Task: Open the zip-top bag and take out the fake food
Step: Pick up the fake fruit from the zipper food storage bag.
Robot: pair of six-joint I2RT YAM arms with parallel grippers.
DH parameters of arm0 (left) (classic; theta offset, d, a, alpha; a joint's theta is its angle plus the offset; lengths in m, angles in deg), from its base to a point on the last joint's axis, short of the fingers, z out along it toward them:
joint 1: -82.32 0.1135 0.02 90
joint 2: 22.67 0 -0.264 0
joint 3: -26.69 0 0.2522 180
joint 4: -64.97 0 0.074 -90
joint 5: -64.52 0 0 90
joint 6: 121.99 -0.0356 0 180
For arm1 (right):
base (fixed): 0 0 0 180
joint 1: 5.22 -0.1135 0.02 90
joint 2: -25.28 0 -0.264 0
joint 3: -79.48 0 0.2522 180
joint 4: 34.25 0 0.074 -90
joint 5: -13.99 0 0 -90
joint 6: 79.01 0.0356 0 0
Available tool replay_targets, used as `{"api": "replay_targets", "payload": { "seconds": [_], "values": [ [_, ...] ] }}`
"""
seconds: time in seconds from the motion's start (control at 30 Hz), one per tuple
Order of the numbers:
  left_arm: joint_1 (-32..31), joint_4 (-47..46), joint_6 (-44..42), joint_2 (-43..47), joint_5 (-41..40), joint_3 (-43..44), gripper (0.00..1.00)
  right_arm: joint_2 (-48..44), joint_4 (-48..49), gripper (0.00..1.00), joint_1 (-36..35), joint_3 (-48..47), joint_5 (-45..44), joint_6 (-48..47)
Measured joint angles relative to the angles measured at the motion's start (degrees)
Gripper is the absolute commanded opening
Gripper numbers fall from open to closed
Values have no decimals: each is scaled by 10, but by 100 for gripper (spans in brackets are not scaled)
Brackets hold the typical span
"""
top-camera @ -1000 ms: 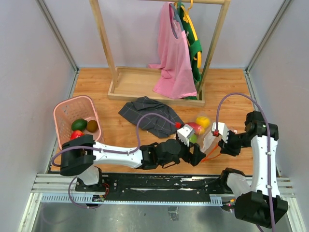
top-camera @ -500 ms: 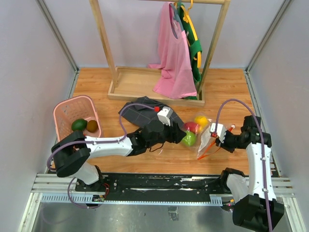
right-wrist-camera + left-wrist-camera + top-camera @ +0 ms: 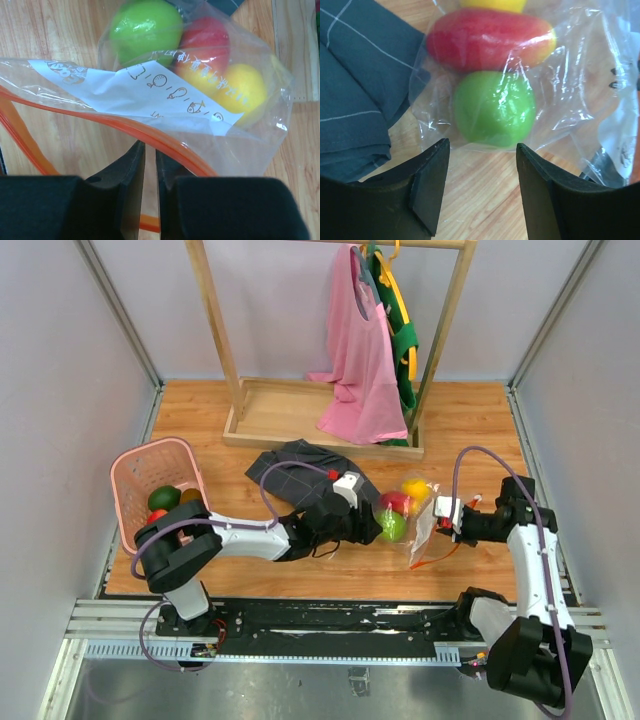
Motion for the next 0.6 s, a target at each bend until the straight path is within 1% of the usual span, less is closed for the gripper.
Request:
{"api": "replay_targets", "payload": {
  "seconds": [0.07,0.2,0.27,0.33,0.37,0.4,0.47,0.6],
  "values": [
    [2,-1,1,-10,0,0,53,14,2,17,0,0,12,-19],
    [5,-5,5,-23,1,1,49,46,4,23,0,0,32,-58],
    [7,-7,7,-28,1,2,46,59,4,27,-1,0,39,-74],
    [7,-8,9,-32,2,4,44,74,4,29,-5,0,46,-91],
    [7,-9,10,-35,2,5,42,82,6,30,-9,0,47,-99],
    [7,-10,11,-37,3,6,39,88,7,30,-10,0,49,-103],
    [7,-11,12,-40,6,8,36,101,13,31,-18,0,50,-107],
    [7,-15,11,-48,10,10,34,112,42,35,-44,1,49,-99]
  ]
}}
